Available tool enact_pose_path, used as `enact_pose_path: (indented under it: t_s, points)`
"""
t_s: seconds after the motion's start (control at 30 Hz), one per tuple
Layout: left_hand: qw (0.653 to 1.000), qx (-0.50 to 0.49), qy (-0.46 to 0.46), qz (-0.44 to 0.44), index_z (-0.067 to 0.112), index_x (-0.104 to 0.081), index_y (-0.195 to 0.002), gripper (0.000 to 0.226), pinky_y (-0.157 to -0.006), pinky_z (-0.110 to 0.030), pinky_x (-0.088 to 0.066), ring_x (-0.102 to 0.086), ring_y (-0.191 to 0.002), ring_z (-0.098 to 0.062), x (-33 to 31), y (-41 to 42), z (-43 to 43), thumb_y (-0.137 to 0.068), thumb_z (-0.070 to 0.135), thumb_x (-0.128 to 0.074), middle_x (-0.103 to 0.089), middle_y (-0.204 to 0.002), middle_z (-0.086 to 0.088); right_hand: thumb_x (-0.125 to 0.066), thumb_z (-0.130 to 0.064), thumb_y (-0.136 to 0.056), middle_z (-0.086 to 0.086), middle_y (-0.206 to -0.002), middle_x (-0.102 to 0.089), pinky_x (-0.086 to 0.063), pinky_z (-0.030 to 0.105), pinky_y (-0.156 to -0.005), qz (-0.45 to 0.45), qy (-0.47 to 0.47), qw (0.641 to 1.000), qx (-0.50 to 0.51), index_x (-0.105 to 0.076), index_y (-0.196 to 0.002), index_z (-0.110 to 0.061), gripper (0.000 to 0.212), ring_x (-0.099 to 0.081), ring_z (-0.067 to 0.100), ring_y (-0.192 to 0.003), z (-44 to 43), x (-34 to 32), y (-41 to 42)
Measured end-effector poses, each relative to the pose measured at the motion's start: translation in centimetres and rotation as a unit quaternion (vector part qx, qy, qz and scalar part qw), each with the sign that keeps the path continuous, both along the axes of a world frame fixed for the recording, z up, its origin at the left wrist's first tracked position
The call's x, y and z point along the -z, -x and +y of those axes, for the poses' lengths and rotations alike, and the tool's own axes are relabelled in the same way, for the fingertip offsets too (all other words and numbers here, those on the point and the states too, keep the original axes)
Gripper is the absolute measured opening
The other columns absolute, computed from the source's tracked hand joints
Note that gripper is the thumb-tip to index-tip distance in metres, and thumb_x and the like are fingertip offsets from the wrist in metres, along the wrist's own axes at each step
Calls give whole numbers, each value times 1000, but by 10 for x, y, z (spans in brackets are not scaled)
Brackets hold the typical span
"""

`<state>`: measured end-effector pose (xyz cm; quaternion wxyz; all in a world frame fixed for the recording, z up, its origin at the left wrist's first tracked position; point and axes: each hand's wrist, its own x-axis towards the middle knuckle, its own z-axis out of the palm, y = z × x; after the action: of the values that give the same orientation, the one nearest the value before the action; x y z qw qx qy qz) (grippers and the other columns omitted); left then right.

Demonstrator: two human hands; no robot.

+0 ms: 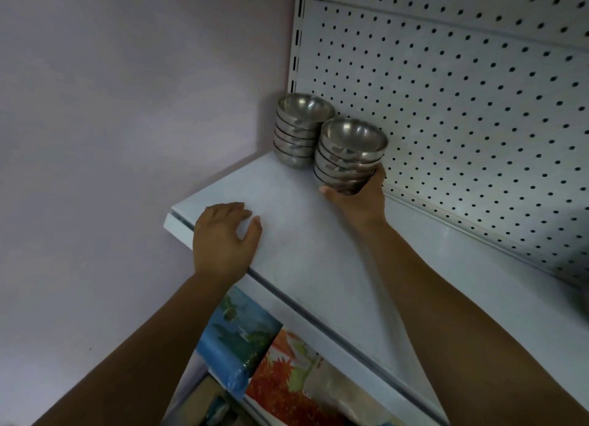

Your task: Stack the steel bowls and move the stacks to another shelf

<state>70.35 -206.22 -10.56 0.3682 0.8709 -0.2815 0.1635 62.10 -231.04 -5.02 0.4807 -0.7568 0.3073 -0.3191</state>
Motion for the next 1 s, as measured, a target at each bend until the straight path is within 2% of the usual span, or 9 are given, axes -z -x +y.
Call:
enact_pose_path:
  t_s: [0.1, 0.2, 0.33, 0.47, 0.63, 0.77, 0.83, 0.9, 1.0]
  points:
    - [1000, -6, 4, -1, 14, -77, -112, 55, -104, -37, -41, -57, -118, -22, 0, -1, -1, -95, 54, -42, -71, -124, -1, -98, -26, -64, -4, -136, -55, -44, -3, -79, -5, -5, 1000, 29, -23, -158, -17, 120, -59, 10, -117, -5, 2, -13]
    - [1000, -10, 11, 14, 15, -77, -113, 52, -104, -35, -40, -55, -119, -20, -1, 0, -1, -95, 52, -45, -71, -126, 1, -94, -44, -51, 6, -151, -47, -53, 30, -106, -8, -19, 998, 54, -17, -159, -24, 134, -54, 22, -135, -4, 2, -20]
    - [999, -16, 16, 24, 16, -76, -113, 45, -105, -36, -41, -55, -120, -20, -1, 0, -1, -96, 48, -49, -70, -126, 2, -90, -52, -45, 7, -152, -45, -51, 49, -109, -6, -15, 998, 67, -14, -156, -32, 136, -50, 28, -139, -12, 6, -26]
    - [999, -20, 19, 31, 16, -76, -114, 45, -105, -36, -41, -54, -121, -18, -1, 0, -1, -96, 48, -49, -70, -127, 3, -93, -49, -52, 8, -156, -42, -43, 51, -117, 13, -12, 997, 69, -8, -160, -29, 139, -42, 31, -145, -8, 1, -22]
    - [999, -20, 18, 43, 19, -75, -116, 46, -105, -37, -41, -53, -122, -17, -2, 2, -1, -94, 52, -51, -69, -128, 5, -95, -40, -70, 14, -169, -19, -17, 53, -127, 66, -13, 996, 60, 12, -164, -20, 144, -8, 38, -157, -6, -6, -14]
    - [999, -16, 8, 38, 20, -73, -118, 50, -105, -37, -40, -53, -122, -18, -7, 4, 0, -92, 57, -51, -68, -129, 5, -91, -55, -67, 11, -165, -32, -28, 52, -125, 76, -5, 996, 38, -5, -165, -17, 136, -26, 35, -154, 13, -8, 5]
    - [999, -14, 4, 37, 20, -73, -118, 51, -105, -37, -40, -54, -122, -20, -10, 5, 0, -91, 57, -51, -68, -128, 4, -88, -60, -69, 6, -167, -30, -31, 49, -124, 85, -22, 996, 16, -8, -165, -21, 131, -25, 32, -155, 29, -11, 22]
    - [999, -10, -3, 42, 19, -73, -118, 52, -105, -35, -39, -54, -123, -21, -11, 5, 1, -90, 57, -51, -68, -129, 4, -86, -57, -75, 2, -170, -23, -26, 42, -126, 89, -18, 996, -15, -8, -165, -21, 124, -19, 25, -157, 46, -15, 41]
    - [997, 15, 1, 70, 18, -72, -120, 56, -108, -35, -39, -53, -124, -21, -13, 7, 5, -88, 60, -50, -67, -130, 3, -84, -49, -81, 0, -166, -29, -26, 28, -119, 100, 12, 994, -50, -18, -164, -21, 109, -24, 20, -154, 75, -23, 70]
